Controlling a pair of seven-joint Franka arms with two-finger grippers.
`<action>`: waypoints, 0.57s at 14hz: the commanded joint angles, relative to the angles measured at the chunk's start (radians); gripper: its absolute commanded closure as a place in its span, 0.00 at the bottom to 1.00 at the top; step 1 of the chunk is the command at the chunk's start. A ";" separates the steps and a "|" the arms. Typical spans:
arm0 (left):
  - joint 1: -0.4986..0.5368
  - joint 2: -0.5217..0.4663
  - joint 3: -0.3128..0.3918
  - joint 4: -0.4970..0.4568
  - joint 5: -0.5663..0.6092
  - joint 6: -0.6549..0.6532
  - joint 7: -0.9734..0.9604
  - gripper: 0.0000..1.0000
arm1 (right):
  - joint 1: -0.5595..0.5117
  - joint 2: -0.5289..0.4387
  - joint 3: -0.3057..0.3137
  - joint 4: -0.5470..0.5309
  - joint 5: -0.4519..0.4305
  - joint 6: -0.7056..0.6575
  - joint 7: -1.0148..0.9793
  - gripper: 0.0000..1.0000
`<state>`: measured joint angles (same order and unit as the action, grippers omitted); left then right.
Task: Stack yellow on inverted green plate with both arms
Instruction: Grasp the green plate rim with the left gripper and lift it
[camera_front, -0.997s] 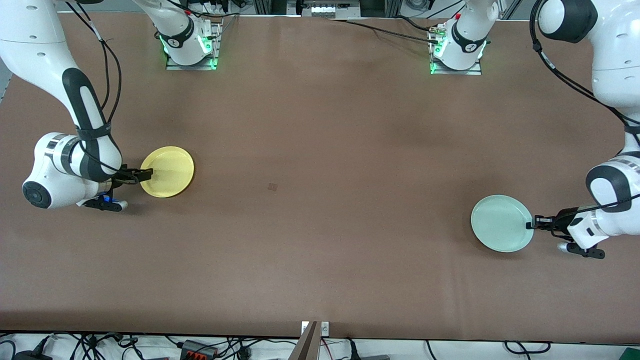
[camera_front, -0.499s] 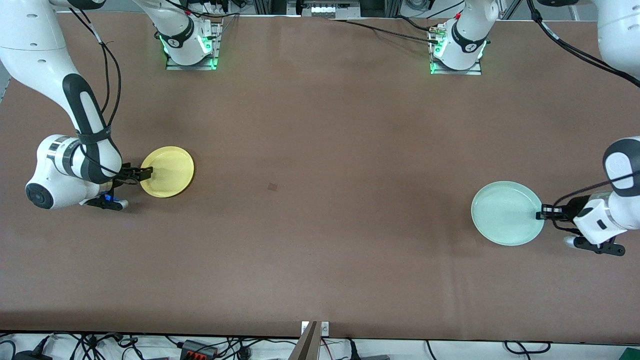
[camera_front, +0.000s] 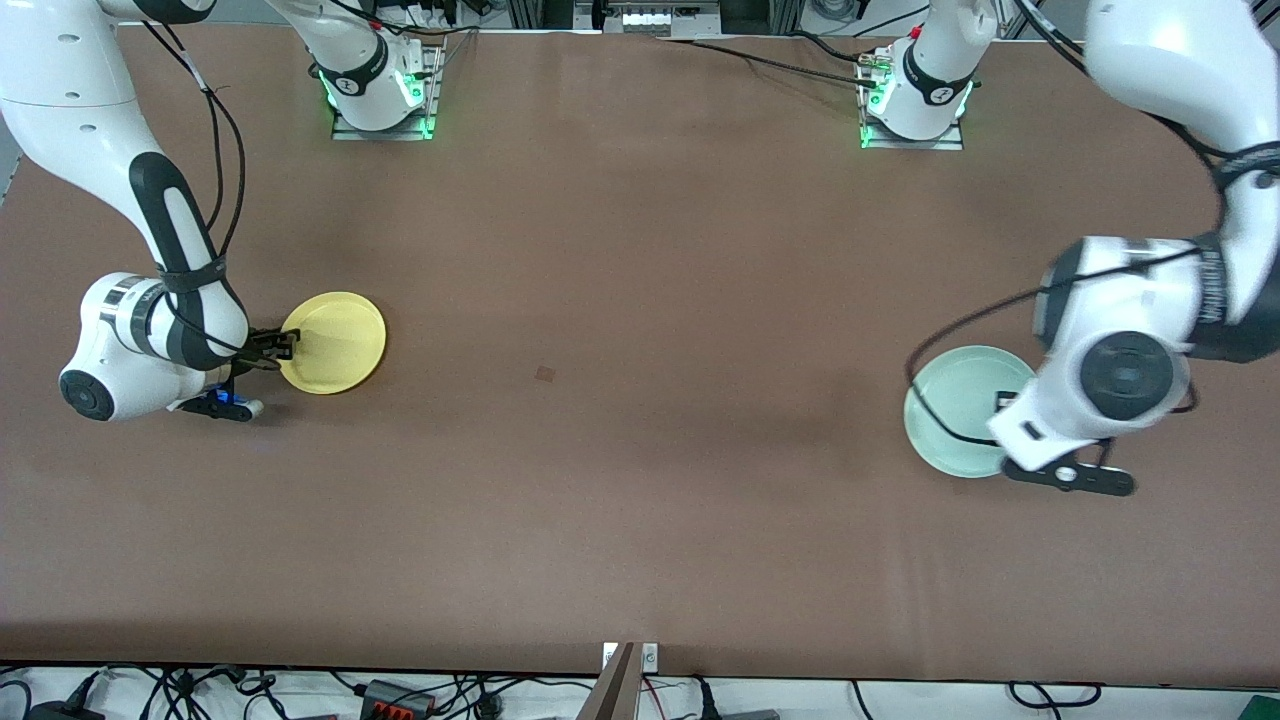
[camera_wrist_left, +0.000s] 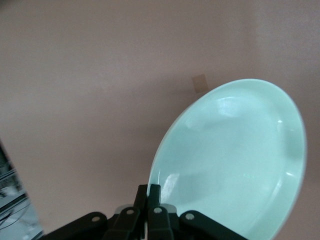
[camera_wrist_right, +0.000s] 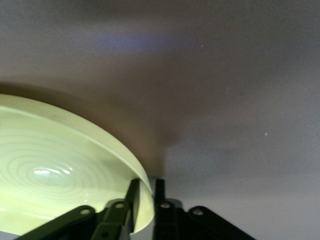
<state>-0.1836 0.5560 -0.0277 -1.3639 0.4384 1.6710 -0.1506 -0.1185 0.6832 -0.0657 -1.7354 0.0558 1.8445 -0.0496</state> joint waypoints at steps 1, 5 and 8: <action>-0.118 -0.011 0.014 -0.021 0.114 -0.065 -0.154 0.99 | -0.006 -0.004 0.007 0.008 0.004 -0.005 -0.029 1.00; -0.324 0.063 0.017 -0.021 0.287 -0.115 -0.447 0.99 | -0.004 -0.025 0.007 0.083 0.002 -0.137 -0.047 1.00; -0.443 0.114 0.017 -0.020 0.402 -0.174 -0.590 0.99 | -0.009 -0.034 0.006 0.177 0.004 -0.247 -0.081 1.00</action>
<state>-0.5638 0.6430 -0.0271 -1.3935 0.7706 1.5371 -0.6706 -0.1173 0.6610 -0.0650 -1.6131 0.0563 1.6658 -0.0924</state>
